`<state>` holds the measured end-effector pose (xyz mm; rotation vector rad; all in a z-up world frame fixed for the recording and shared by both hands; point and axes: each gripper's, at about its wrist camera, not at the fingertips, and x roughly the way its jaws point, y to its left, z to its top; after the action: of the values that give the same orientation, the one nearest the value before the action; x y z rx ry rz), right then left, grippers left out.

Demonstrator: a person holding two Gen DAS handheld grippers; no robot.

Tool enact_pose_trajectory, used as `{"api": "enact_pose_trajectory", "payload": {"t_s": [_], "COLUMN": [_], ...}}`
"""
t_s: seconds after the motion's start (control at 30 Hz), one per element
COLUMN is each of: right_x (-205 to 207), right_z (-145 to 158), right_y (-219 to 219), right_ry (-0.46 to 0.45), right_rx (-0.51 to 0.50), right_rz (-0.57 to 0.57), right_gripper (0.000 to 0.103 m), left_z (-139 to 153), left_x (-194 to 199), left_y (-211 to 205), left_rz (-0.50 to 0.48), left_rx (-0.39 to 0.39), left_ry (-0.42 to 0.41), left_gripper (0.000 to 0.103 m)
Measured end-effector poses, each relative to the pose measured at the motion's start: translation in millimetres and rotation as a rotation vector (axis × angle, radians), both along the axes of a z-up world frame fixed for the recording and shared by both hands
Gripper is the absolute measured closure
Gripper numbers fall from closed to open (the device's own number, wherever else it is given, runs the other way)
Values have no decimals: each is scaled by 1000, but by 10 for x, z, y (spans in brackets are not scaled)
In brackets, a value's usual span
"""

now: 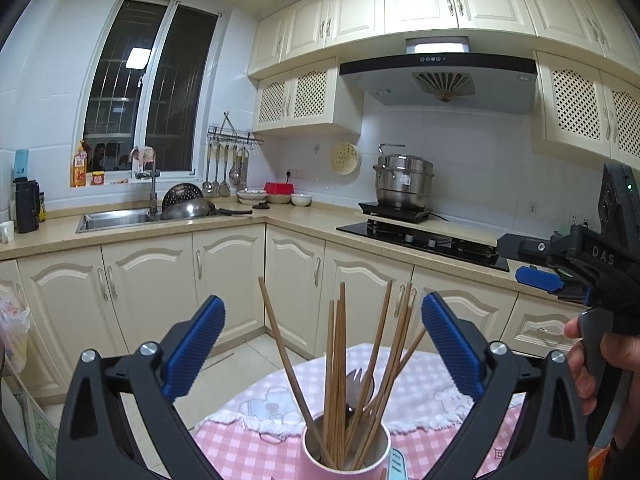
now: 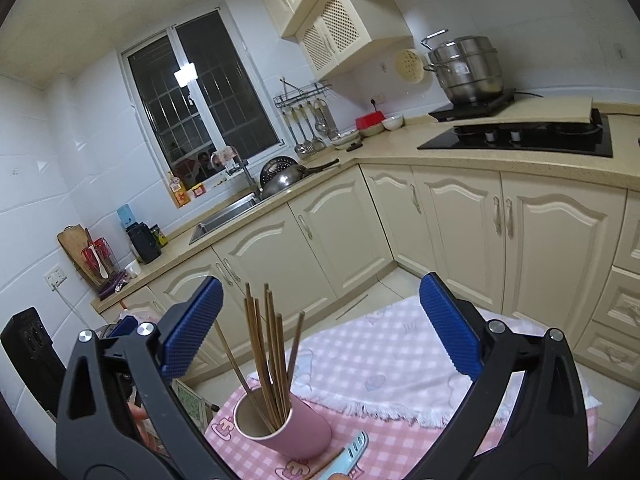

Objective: Organize utensils
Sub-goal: 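Move both open tools down toward the last chopstick and blue knife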

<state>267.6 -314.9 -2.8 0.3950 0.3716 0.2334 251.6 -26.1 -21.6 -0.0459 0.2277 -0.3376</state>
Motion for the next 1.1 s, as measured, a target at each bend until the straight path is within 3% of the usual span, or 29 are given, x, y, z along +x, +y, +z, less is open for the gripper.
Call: {"api": "enact_pose_trajectory", "payload": {"t_s": [0.57, 0.73, 1.1], "right_x": [-167, -231, -305], "right_z": [-345, -559, -1157], "right_y": [-16, -13, 88], "right_ry": [159, 237, 423], "right_rx": [-19, -27, -51], "right_rz": [4, 2, 33], "right_gripper": [6, 6, 6], "left_z": [-295, -431, -960], "left_x": [-219, -289, -323], "left_y": [-25, -97, -158], "left_rz": [-34, -70, -118], "left_rx": [108, 170, 271], "left_ry": [99, 126, 278], "left_gripper": [6, 6, 6]}}
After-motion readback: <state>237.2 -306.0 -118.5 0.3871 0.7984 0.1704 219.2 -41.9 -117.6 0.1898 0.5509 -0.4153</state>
